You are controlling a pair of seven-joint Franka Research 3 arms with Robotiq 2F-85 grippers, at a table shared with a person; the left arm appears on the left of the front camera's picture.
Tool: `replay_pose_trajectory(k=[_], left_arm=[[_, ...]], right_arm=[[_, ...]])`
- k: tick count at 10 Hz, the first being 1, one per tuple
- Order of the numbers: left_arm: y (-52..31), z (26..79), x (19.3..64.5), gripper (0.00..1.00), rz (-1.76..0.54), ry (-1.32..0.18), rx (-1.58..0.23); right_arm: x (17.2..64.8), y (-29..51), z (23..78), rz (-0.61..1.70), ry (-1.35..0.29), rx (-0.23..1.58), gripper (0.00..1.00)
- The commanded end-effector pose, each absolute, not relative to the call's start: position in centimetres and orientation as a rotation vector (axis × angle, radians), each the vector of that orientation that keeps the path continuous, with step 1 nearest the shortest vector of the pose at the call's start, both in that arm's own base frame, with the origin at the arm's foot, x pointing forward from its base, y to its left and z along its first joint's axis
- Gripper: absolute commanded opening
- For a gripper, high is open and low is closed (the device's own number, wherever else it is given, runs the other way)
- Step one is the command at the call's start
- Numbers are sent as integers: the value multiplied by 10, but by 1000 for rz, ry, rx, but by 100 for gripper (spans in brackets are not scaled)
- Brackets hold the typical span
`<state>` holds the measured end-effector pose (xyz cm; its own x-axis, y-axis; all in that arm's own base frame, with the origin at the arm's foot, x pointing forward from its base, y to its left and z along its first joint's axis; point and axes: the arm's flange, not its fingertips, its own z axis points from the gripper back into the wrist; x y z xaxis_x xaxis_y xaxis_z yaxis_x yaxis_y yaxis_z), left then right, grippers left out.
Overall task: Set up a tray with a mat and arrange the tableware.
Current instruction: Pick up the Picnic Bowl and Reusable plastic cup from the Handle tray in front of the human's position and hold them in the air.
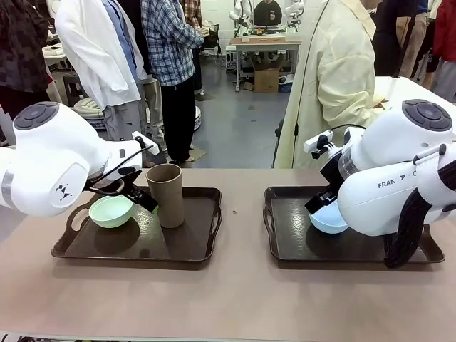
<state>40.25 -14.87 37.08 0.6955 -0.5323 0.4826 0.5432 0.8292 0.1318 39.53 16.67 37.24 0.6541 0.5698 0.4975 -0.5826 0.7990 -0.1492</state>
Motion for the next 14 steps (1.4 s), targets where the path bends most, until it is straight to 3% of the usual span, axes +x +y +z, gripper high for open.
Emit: replay_pose_trajectory(k=[1,2,6,9,11,14], left_arm=[[-152,391,384,100,-493,-425,11],[-160,412,373,100,-328,-367,48],[-157,485,326,100,-322,-257,-15],[-152,504,312,100,-345,-269,-59],[-140,504,330,100,-299,-264,-122],[-97,525,327,100,-208,-301,-472]], right_arm=[[376,170,383,544,-455,12,100],[362,171,392,464,-410,33,100],[284,184,433,350,-262,-12,100],[236,166,446,273,-215,-40,100],[242,142,450,281,-230,61,100],[219,73,489,228,-428,356,100]])
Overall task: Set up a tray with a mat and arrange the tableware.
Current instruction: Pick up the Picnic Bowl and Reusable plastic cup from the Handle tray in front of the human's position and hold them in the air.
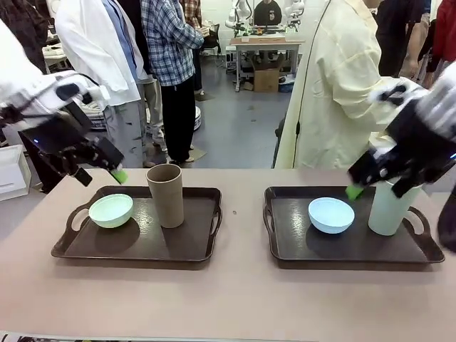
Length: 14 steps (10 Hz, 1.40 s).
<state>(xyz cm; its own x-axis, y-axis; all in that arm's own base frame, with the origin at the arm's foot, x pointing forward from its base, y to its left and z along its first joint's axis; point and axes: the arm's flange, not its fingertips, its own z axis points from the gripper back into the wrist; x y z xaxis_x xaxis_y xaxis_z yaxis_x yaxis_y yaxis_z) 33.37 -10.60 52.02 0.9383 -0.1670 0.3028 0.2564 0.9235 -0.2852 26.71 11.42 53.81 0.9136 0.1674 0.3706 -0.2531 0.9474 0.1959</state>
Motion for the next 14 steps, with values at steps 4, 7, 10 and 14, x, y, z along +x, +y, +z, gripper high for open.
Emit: replay_pose_trajectory(k=[4,7,10,14], left_arm=[[-12,534,324,100,-53,-332,-895],[31,504,328,100,1,-258,-1006],[59,465,329,100,54,-195,-1073],[51,478,328,100,79,-223,-992]], right_arm=[[198,-40,494,69,-509,619,100],[204,-106,464,43,-384,751,100],[232,-131,432,28,-307,844,100],[242,-130,428,10,-301,841,100]])
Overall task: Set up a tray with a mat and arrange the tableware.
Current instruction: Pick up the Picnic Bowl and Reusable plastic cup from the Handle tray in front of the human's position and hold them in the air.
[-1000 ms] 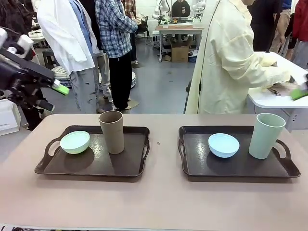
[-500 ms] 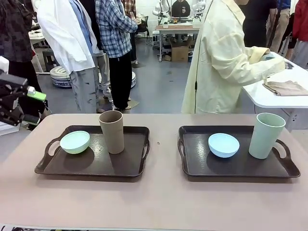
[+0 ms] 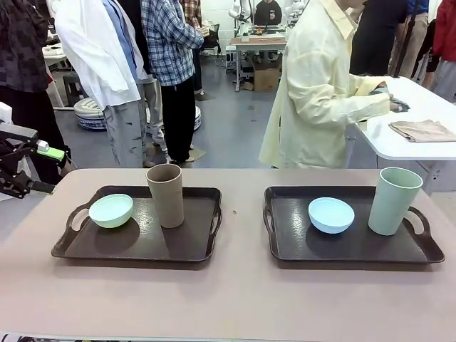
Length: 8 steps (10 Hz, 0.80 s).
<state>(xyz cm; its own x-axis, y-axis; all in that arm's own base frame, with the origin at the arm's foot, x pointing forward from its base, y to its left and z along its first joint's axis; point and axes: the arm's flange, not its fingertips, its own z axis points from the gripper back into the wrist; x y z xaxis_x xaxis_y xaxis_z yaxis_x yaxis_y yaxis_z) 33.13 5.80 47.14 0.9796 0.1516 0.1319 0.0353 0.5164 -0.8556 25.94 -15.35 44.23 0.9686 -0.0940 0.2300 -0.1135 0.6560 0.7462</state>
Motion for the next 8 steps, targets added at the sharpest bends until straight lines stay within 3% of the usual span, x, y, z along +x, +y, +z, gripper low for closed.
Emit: replay_pose_trajectory(k=[1,3,4,8], left_arm=[[48,476,328,100,79,-228,-960],[49,475,327,100,42,-227,-908],[49,479,332,100,51,-217,-979],[49,479,332,100,51,-217,-979]], right_arm=[[240,-131,430,3,-308,840,100],[238,-124,436,6,-345,826,100],[260,-152,450,-7,-281,846,100],[260,-152,450,-7,-281,846,100]])
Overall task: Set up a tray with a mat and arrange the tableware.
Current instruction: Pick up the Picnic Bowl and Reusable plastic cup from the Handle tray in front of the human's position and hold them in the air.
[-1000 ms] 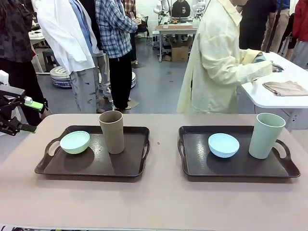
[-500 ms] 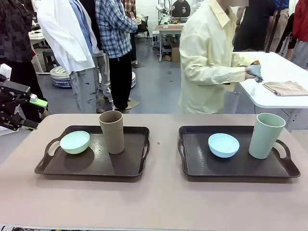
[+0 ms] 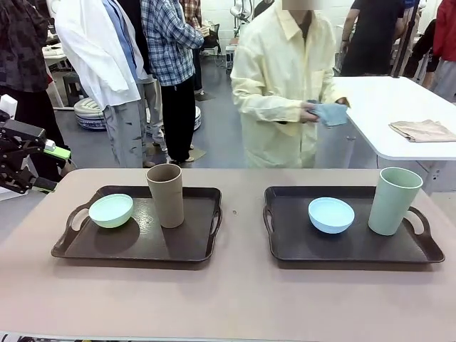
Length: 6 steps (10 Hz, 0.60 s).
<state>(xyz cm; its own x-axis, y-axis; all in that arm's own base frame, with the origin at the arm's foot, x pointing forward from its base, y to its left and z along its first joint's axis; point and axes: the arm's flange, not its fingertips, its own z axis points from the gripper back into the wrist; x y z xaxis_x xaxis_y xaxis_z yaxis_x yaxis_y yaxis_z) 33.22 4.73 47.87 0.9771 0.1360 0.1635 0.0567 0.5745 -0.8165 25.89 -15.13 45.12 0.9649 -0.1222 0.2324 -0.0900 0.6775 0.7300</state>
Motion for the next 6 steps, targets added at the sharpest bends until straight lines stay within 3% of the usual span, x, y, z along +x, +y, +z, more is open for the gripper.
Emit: replay_pose_trajectory(k=[1,6], left_arm=[[49,479,332,100,51,-217,-979],[49,479,332,100,51,-217,-979]], right_arm=[[260,-152,450,-7,-281,846,100],[260,-152,450,-7,-281,846,100]])
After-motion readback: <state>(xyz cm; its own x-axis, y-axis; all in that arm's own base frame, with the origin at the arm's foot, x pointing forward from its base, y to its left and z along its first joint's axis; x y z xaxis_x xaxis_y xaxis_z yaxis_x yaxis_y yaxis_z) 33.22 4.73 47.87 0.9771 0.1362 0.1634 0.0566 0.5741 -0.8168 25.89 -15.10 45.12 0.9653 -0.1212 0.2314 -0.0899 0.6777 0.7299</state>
